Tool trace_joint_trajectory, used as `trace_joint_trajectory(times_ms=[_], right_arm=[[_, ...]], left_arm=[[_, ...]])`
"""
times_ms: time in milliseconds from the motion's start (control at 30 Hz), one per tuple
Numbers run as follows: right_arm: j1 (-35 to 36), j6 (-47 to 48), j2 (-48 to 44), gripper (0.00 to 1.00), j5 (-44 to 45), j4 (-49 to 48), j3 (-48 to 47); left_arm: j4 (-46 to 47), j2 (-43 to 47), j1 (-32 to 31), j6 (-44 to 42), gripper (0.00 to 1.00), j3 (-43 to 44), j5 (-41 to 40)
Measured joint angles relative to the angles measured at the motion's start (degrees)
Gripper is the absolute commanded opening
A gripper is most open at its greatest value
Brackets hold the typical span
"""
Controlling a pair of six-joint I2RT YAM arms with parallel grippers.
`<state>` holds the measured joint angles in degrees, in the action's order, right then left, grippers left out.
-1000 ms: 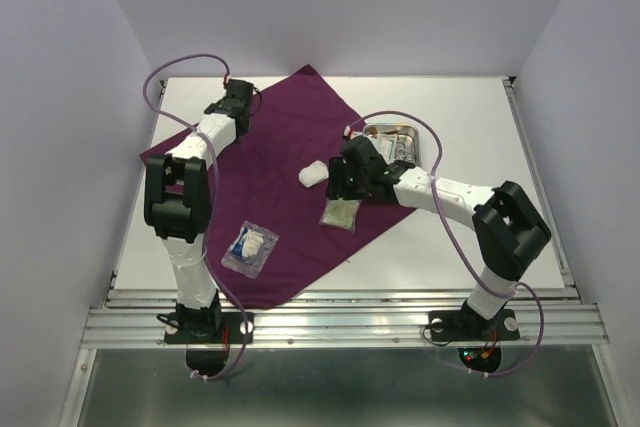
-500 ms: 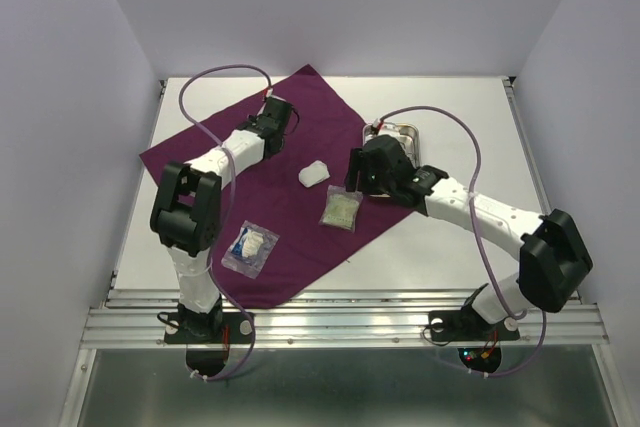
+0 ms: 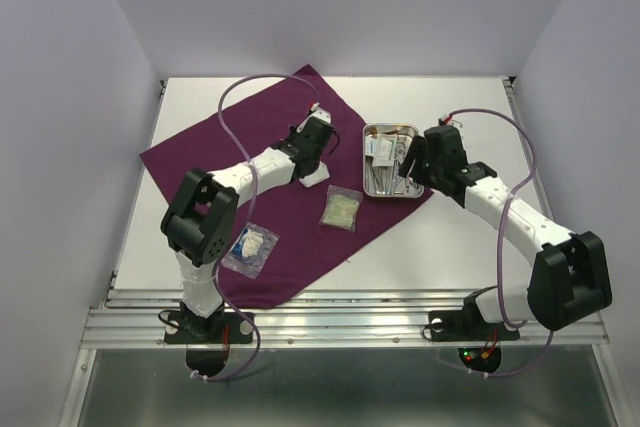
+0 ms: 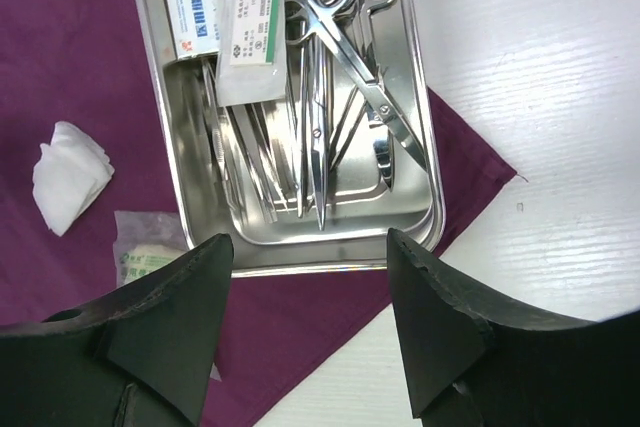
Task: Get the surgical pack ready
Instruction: Adjust the medical item in the surgical kit.
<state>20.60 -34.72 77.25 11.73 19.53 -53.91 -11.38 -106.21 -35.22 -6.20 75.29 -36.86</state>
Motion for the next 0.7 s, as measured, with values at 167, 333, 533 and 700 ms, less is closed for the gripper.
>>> trace_joint_trajectory(times_ms=[167, 333, 533, 700], right_arm=[[-0.39, 0.22, -0.57, 0.68, -1.49, 0.20, 0.35], [-0.39, 0.22, -0.57, 0.68, -2.34, 0.63, 0.52], [-0.39, 0.28, -0.81, 0.68, -2.91, 0.85, 1.53], [-0.90, 0.46, -0.81, 0.68, -3.17, 1.05, 1.57]], left_arm=[[2.43, 0.11, -3.69, -0.48, 0.00, -1.20, -0.63], [4.37, 0.22, -6.10, -1.75, 0.00, -2.67, -0.85], [7.69, 0.33, -8.20, -3.43, 0.00, -5.60, -0.90], [9.92, 0.31, -10.03, -4.50, 0.00, -6.34, -0.98]])
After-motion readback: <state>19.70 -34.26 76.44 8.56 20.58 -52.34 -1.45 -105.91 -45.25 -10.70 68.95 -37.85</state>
